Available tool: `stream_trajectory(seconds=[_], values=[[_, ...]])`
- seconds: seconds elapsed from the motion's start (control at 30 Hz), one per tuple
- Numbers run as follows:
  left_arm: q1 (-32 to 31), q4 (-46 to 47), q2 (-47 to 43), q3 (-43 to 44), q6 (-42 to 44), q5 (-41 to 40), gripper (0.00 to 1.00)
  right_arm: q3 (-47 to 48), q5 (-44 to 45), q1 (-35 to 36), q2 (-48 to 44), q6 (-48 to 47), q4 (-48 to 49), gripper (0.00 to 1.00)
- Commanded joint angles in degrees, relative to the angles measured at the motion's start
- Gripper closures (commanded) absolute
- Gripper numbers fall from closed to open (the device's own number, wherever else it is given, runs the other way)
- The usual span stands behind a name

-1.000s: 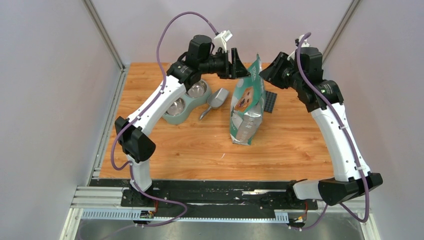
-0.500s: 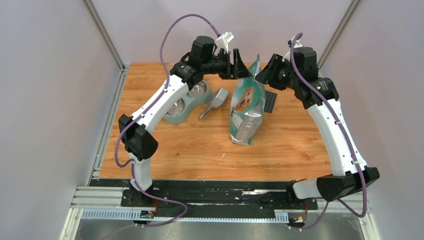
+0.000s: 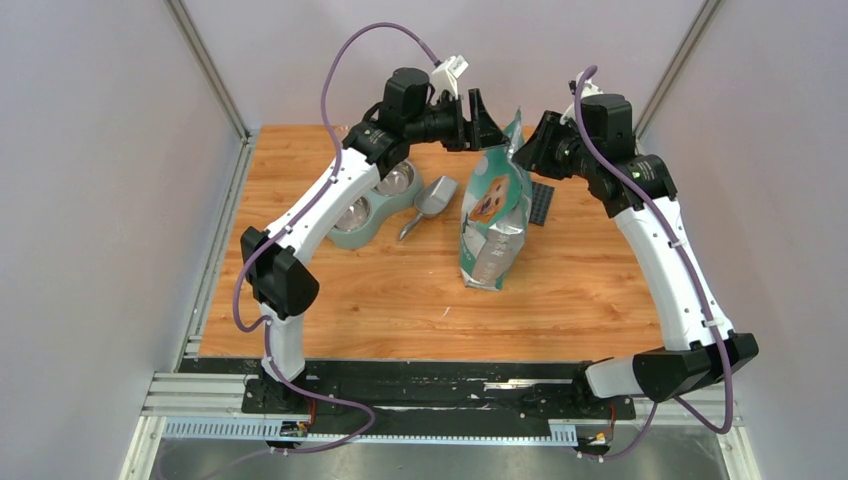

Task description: Serve the pet food

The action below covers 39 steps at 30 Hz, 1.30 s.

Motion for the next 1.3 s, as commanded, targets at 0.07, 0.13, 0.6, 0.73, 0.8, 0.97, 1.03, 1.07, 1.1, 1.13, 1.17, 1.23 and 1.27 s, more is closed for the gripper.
stream_trajectory(seconds=[0.07,0.13,0.6,0.73,0.8,0.97,1.03,1.07,1.1,1.13,1.17,1.23,1.27], values=[[-0.8,3.5,1.3,2.4,-0.6,-0.2,0.26,-1.5,-2.6,-0.1,-0.9,-0.9,2.7,0.70],[-1.0,3.3,1.9,2.3,-0.8,0.1,0.34,-1.9,-2.9,-0.1,-1.5,-0.6,3.6,0.70],[-1.3,1.7,1.2,2.8,-2.5,0.1,0.82,-1.3,-3.3,-0.1,-2.7,1.1,3.9,0.63],[-1.2,1.8,1.2,3.9,-8.1,-0.1,0.89,0.1,-4.1,-0.2,-3.1,2.9,3.8,0.60],[-1.2,2.9,1.3,3.9,-11.4,-0.1,0.92,0.7,-4.7,-0.2,-3.2,3.7,3.8,0.59],[-1.3,8.1,1.1,2.0,-19.4,1.0,0.93,-0.2,-4.9,-0.2,-3.8,4.7,3.7,0.60],[-1.2,9.4,1.1,1.7,-20.9,1.3,0.89,-0.5,-4.8,-0.3,-4.2,5.1,3.7,0.60],[-1.2,9.7,1.0,1.6,-21.3,1.3,0.87,-0.5,-4.7,-0.3,-4.5,5.2,3.8,0.61],[-1.2,10.7,0.9,1.3,-22.1,1.5,0.83,-0.6,-4.6,-0.2,-4.5,5.1,3.8,0.61],[-1.2,11.2,0.7,1.1,-22.4,1.5,0.81,-0.7,-4.4,-0.3,-4.4,5.1,3.8,0.61],[-1.2,12.0,0.6,0.6,-22.8,1.4,0.77,-0.9,-4.2,-0.3,-4.4,5.2,3.8,0.61],[-1.3,12.4,0.4,0.1,-23.1,1.2,0.75,-1.2,-4.7,-0.3,-4.3,5.6,4.0,0.63],[-1.3,12.4,0.5,-0.1,-23.0,1.2,0.75,-1.2,-4.7,-0.3,-4.3,5.8,4.0,0.64]])
